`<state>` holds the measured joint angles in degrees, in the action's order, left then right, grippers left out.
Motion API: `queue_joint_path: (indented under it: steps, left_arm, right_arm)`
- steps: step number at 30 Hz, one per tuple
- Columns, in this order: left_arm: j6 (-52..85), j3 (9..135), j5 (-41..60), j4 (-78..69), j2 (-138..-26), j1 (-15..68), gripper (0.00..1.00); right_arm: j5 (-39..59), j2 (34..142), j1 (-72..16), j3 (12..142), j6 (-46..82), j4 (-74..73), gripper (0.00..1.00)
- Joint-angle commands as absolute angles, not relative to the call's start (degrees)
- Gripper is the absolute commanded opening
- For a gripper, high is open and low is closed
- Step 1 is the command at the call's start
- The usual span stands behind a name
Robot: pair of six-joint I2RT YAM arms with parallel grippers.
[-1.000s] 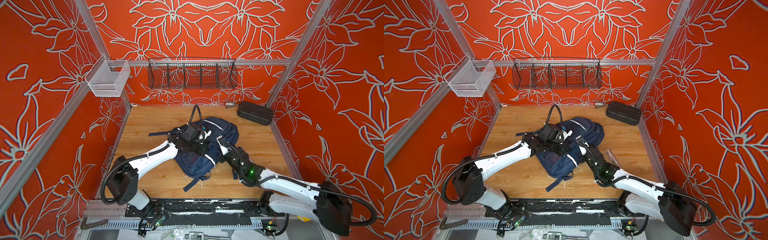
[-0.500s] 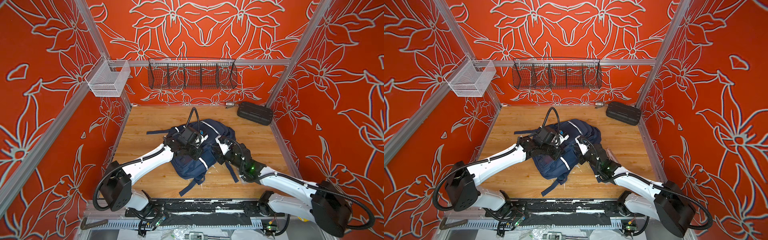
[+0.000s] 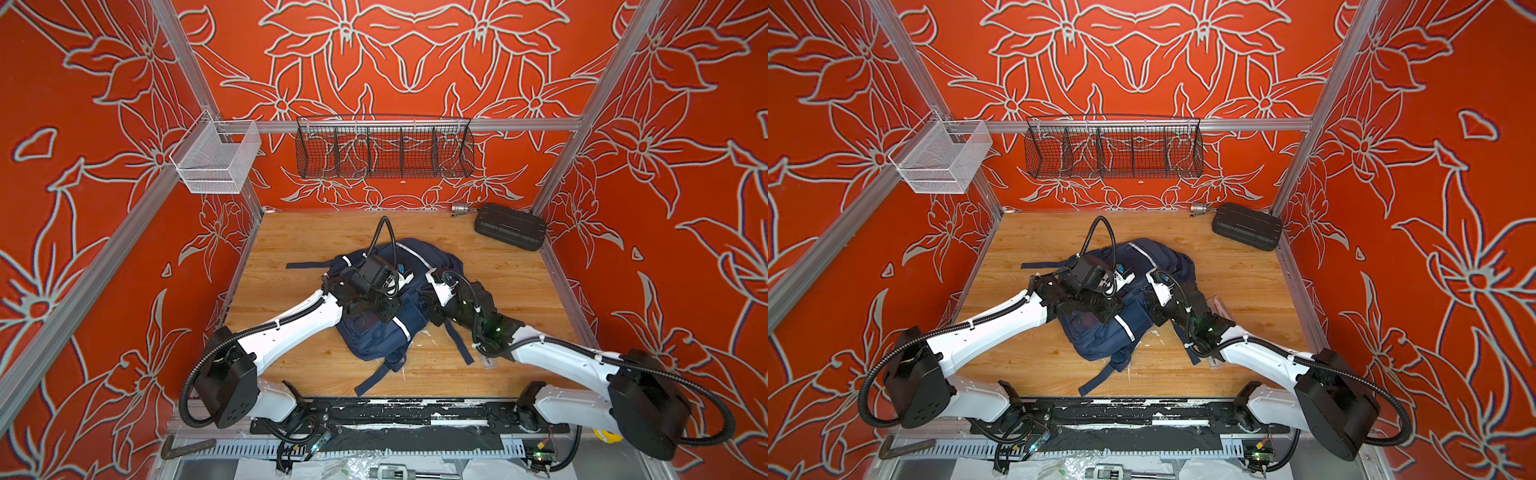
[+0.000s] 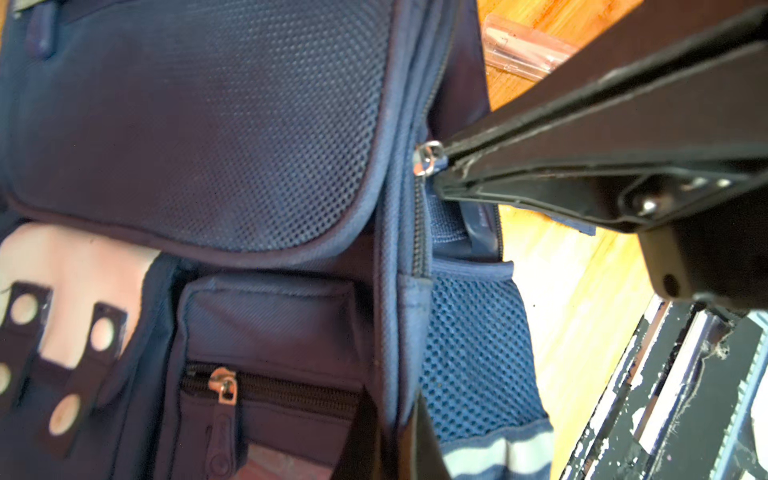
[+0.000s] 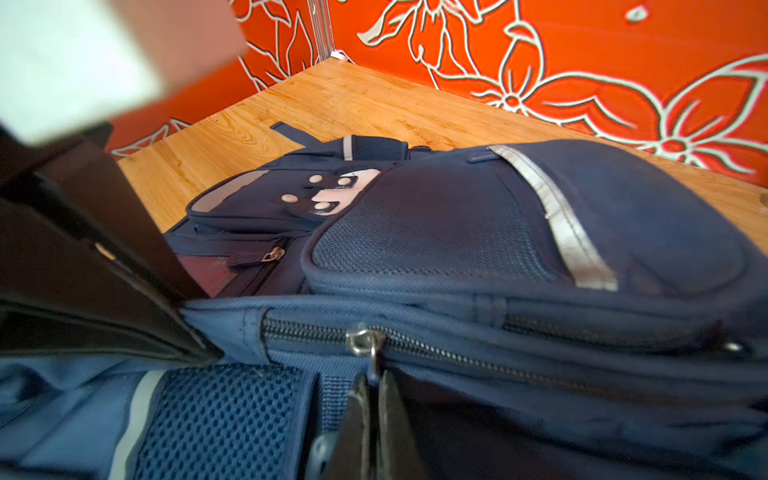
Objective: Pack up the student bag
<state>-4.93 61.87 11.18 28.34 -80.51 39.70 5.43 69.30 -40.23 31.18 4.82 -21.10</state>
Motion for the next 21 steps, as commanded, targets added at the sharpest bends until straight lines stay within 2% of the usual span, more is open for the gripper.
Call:
queue_joint_path:
  steps: [1,9,13,15,21]
  left_arm:
    - [-6.5,63.8,19.8,27.6,-77.5,40.6,0.0]
    - [-6.9,63.3,20.2,27.8,-77.3,40.5,0.0]
    - [-7.0,63.4,20.1,27.8,-77.5,40.5,0.0]
    - [-7.2,63.4,20.1,27.9,-77.5,40.5,0.0]
    - [-9.6,62.7,16.8,29.7,-76.4,40.5,0.0]
  right_arm:
    - [1.2,71.1,-38.9,32.9,5.9,-18.4,0.09]
    - [1.0,72.8,-39.0,33.6,6.8,-19.5,0.18]
    - [1.7,73.0,-39.0,34.1,6.2,-19.7,0.09]
    - [2.3,72.8,-38.9,34.1,6.1,-20.4,0.01]
    - [0.5,71.5,-38.8,35.2,5.4,-16.2,0.0]
